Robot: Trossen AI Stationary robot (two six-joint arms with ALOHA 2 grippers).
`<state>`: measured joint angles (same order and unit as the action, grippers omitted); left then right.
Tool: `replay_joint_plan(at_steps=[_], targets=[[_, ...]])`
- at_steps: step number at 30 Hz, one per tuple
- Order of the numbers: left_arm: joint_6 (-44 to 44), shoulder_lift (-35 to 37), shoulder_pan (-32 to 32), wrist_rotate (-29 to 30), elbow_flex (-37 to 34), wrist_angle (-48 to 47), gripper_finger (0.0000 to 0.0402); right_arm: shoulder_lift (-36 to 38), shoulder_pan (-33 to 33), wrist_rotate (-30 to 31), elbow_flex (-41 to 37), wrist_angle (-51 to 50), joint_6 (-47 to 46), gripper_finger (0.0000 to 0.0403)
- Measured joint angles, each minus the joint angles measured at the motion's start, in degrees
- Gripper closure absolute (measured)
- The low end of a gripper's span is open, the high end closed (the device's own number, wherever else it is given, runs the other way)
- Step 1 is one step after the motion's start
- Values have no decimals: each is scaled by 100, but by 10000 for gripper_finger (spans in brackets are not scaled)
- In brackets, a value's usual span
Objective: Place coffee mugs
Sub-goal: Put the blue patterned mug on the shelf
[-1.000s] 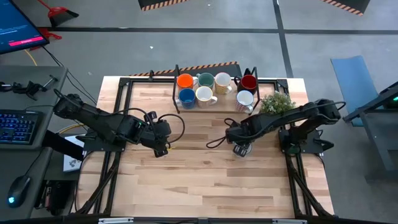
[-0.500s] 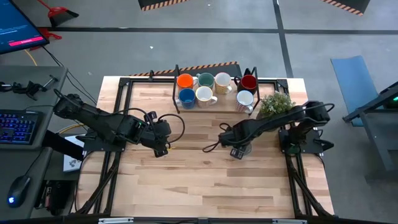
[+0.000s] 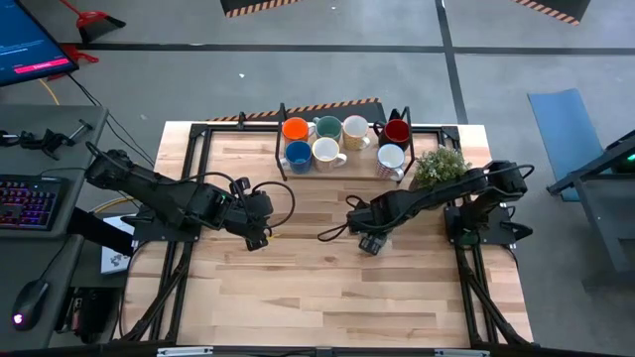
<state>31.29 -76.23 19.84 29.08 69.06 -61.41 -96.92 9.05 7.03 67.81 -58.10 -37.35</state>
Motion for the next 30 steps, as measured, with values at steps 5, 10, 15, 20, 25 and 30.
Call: replay_joint_plan(at_steps=[5,10,15,20,25,30], targets=[[0,0,2,0,0,2,273,-43,-3,222,216,9,139,398],[0,0,1,0,0,2,273,-37,-149,866,1075,-589,401,400],[0,0,2,0,0,2,273,-28,-456,1469,2065,-1371,904,401],[0,0,1,0,0,0,273,-19,-1034,1803,2762,-1893,1530,402],[1,0,1,0,0,1,273,-17,-1818,1412,2876,-1688,2245,402],[0,0,0,0,0,2,273,-17,-2426,1131,2879,-1414,2824,402]])
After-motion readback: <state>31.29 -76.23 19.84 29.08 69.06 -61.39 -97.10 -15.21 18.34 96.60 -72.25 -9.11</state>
